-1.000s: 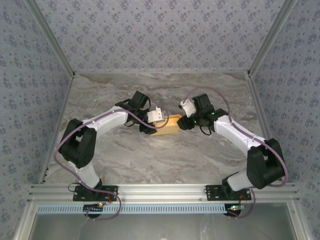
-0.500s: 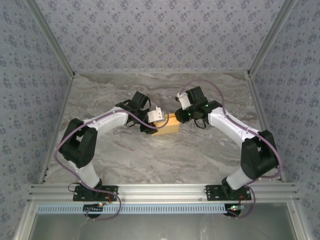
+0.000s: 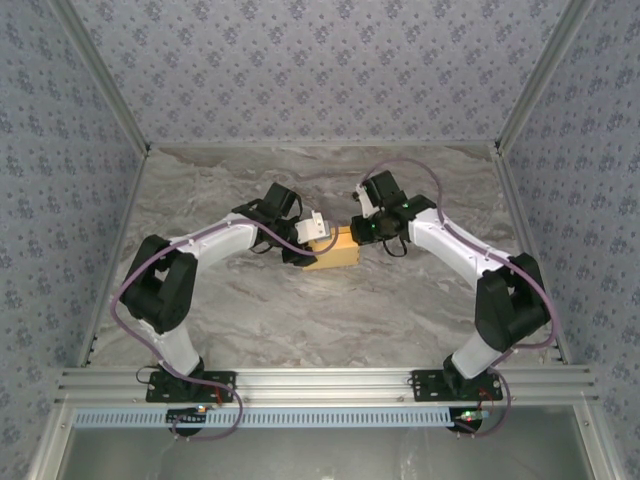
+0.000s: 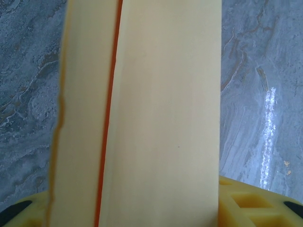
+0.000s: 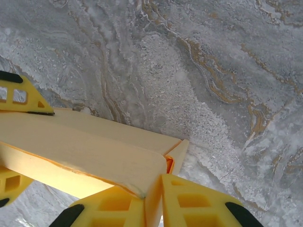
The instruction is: Fold the paper box
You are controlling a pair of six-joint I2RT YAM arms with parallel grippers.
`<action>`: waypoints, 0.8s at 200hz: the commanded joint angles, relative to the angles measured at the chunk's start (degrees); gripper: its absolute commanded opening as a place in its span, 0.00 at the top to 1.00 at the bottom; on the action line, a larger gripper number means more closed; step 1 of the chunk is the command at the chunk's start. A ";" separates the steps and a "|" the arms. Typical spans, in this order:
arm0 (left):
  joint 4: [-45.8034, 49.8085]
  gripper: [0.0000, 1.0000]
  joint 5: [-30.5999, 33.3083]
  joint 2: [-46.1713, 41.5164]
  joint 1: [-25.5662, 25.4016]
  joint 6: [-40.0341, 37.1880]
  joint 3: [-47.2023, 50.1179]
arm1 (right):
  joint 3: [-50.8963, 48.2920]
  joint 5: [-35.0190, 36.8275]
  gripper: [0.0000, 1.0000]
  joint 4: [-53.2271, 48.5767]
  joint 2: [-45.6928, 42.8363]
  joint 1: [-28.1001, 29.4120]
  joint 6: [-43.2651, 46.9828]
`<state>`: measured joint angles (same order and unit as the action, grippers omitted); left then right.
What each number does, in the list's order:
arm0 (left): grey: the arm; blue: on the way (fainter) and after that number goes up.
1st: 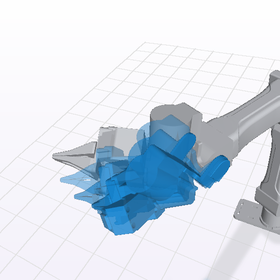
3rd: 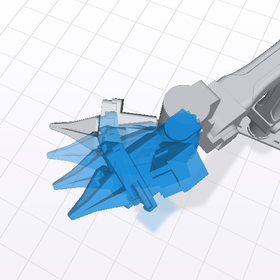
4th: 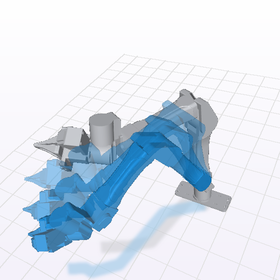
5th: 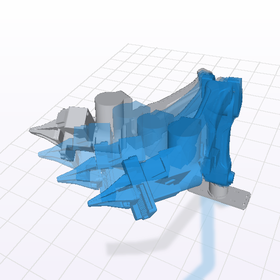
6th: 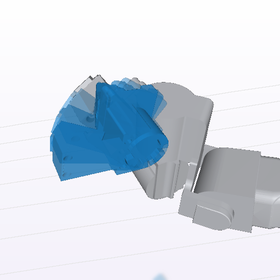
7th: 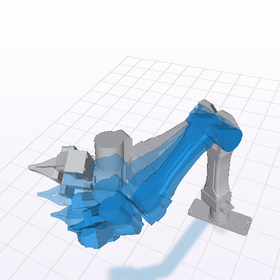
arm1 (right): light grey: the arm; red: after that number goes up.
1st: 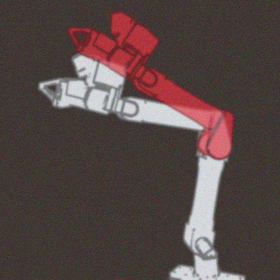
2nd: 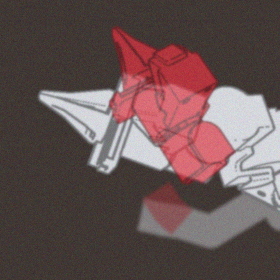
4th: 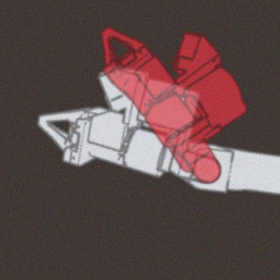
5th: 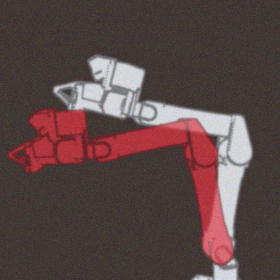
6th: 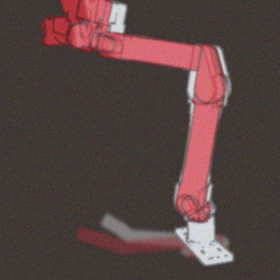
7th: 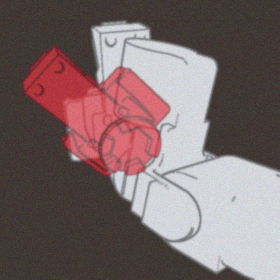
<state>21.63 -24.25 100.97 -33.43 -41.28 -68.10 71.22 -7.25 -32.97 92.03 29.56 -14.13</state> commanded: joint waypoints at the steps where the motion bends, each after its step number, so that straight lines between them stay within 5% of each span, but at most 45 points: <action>1: 0.08 0.50 -0.93 1.16 0.00 0.84 -0.37 | 3.26 -0.66 0.83 -4.11 1.12 0.82 -4.84; 118: -0.80 0.48 -0.61 0.30 0.04 1.78 -0.26 | -1.37 4.33 0.84 0.48 2.53 3.00 -7.88; 160: -7.96 0.41 1.12 -5.34 0.87 9.51 3.06 | -2.40 7.20 0.86 1.65 2.75 4.32 -8.90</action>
<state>18.37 -23.97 100.55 -33.15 -37.41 -67.11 70.41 -1.54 -30.81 93.91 32.42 -21.32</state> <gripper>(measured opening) 0.582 0.147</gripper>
